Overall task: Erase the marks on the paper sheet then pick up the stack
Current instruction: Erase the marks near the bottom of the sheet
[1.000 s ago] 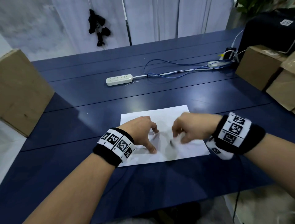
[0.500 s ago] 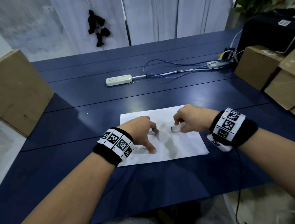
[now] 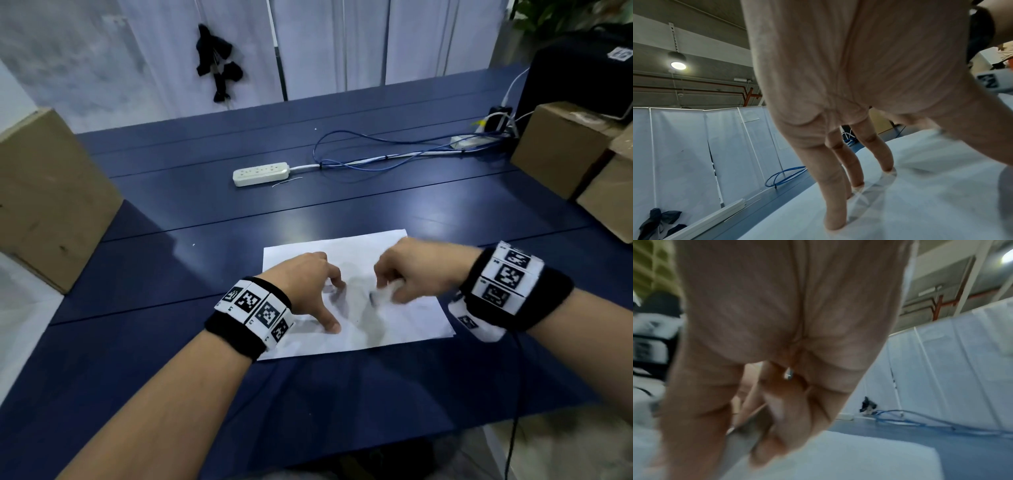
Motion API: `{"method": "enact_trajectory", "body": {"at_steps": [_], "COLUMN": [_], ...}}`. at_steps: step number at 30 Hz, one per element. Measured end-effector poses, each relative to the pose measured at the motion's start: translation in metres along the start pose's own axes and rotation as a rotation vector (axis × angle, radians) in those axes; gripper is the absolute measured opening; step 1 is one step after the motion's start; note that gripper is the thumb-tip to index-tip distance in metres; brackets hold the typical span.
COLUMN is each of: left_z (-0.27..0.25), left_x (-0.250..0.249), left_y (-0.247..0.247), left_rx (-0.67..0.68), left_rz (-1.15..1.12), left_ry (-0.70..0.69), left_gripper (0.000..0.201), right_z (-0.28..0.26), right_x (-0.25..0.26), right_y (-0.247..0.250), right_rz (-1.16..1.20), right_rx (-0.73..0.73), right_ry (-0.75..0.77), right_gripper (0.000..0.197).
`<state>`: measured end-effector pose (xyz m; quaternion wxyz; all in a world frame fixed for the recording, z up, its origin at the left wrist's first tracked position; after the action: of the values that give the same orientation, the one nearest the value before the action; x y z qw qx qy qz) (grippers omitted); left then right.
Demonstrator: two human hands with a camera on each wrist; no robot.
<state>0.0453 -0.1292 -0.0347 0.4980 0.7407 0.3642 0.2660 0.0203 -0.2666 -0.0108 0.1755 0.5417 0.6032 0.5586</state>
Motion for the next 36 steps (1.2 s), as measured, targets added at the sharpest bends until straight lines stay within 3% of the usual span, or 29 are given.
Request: {"method": "enact_trajectory", "body": {"at_steps": [2,3,7,9,14,15,20,22,27,33,36], "left_z": [0.001,0.001,0.000,-0.001,0.000,0.001,-0.002,-0.002,-0.002,-0.004,-0.004], "left_x": [0.000,-0.001,0.000,0.000,0.000,-0.001,0.000,0.000,-0.001,-0.004,-0.004], "left_y": [0.000,-0.001,0.000,0.000,-0.001,-0.001,-0.002,-0.002,-0.001,0.000,-0.001], "left_rx": [0.002,0.003,0.001,-0.002,-0.007,-0.005,-0.004,-0.005,0.001,0.019,0.024], "left_rz": [0.003,0.004,0.004,0.000,0.002,0.003,-0.005,-0.002,-0.002,0.002,0.006], "left_ry": [-0.002,-0.004,-0.004,-0.003,-0.006,-0.007,-0.008,-0.006,-0.012,-0.027,-0.020], "left_gripper": [0.078,0.078,0.078,0.077,0.078,0.079,0.077,0.078,0.079,0.082,0.080], "right_z": [-0.012,-0.012,0.008,0.008,-0.015,-0.014,0.007,0.004,-0.015,0.005,-0.006], "right_x": [0.013,0.015,-0.004,-0.015,0.011,0.012,-0.015,-0.017,0.013,-0.018,-0.005], "right_y": [-0.021,-0.024,0.014,0.022,-0.021,-0.022,0.018,0.015,-0.019,0.017,-0.001], "right_rz": [0.042,0.033,-0.037,0.011,0.000,-0.016,-0.026,-0.035,-0.045,-0.037,-0.016], "right_rx": [0.186,0.207,-0.123,-0.189,0.169,0.175,-0.159,-0.145,0.143,-0.183,-0.029], "right_ry": [0.027,0.031,-0.056,-0.102,0.011,0.013,-0.107,-0.095,0.017,-0.114,-0.015], "right_gripper": [0.026,0.026,0.013,0.012,0.027,0.028,0.014,0.022,0.015,0.021,0.020]}}
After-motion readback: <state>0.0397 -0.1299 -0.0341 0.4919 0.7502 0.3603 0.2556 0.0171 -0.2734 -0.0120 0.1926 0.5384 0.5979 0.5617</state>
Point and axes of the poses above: each hand's wrist, its own z-axis towards the middle knuckle, its own y-axis out of the back of the hand, x = y × z, the point moved 8 cm from there along z, towards the middle knuckle, and after that the axes turned 10 degrees about z, right-handed, at the moved point
